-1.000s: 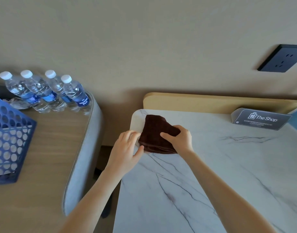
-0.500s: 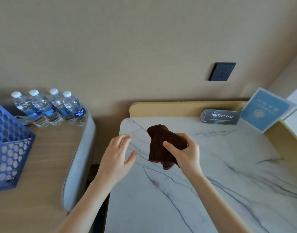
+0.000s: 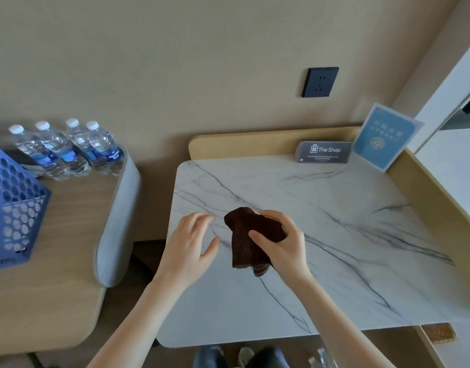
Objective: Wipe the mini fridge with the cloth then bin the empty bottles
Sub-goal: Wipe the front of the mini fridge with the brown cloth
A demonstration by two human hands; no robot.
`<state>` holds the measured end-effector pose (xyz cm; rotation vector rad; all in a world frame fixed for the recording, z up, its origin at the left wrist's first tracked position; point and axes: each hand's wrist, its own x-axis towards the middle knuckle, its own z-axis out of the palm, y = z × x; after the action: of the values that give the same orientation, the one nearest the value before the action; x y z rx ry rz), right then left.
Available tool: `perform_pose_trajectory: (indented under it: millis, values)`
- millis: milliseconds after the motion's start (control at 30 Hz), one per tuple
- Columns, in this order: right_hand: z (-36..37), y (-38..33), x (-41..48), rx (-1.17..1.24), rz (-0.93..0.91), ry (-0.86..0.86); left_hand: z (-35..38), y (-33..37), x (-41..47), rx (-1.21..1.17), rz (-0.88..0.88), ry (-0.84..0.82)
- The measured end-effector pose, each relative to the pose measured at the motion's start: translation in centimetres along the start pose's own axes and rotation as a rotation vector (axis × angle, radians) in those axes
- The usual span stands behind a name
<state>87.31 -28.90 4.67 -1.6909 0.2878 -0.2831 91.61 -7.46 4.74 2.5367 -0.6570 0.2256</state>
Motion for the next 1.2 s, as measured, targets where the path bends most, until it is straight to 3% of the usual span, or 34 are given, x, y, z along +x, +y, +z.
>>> perform_pose_trajectory:
  millis: [233, 533, 933, 1200]
  values:
    - [-2.6, 1.7, -4.0, -0.051, -0.056, -0.085, 1.3, 2.8, -4.2, 0.017, -0.073, -0.044]
    - [-5.8, 2.3, -12.4, 0.037, 0.000, 0.031, -0.7, 6.5, -10.2, 0.023, -0.027, -0.039]
    - [-8.0, 4.0, -34.9, 0.181, 0.113, 0.119, -3.3, 10.4, -30.4, 0.017, 0.091, -0.130]
    - [-11.5, 3.8, -44.0, 0.139, 0.074, 0.139, -3.6, 16.2, -37.0, -0.053, 0.085, -0.130]
